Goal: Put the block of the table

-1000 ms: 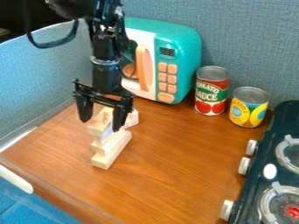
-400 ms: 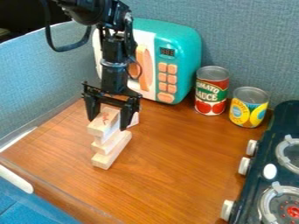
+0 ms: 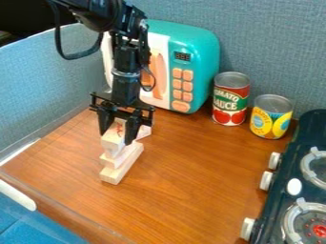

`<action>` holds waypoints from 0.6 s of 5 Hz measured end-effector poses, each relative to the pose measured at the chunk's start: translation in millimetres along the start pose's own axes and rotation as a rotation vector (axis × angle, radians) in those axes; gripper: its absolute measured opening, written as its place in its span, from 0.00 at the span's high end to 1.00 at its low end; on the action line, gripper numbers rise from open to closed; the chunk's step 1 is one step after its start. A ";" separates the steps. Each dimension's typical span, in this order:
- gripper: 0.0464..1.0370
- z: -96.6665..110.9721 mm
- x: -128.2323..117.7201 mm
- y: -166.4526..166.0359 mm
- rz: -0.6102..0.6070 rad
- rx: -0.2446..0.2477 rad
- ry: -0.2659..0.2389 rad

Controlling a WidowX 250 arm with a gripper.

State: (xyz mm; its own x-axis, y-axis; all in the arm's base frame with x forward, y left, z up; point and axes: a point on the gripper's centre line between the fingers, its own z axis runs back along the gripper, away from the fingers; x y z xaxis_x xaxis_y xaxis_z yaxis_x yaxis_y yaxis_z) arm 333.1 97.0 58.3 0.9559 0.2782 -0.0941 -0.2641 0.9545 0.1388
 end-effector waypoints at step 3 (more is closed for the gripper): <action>0.46 4.4 -2.6 -7.0 -0.011 -0.044 0.023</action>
State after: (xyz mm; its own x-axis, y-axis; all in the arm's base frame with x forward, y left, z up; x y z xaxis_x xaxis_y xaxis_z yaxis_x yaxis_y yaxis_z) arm 333.0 89.2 61.9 0.9558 0.2694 -0.1177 -0.2593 0.9612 0.0946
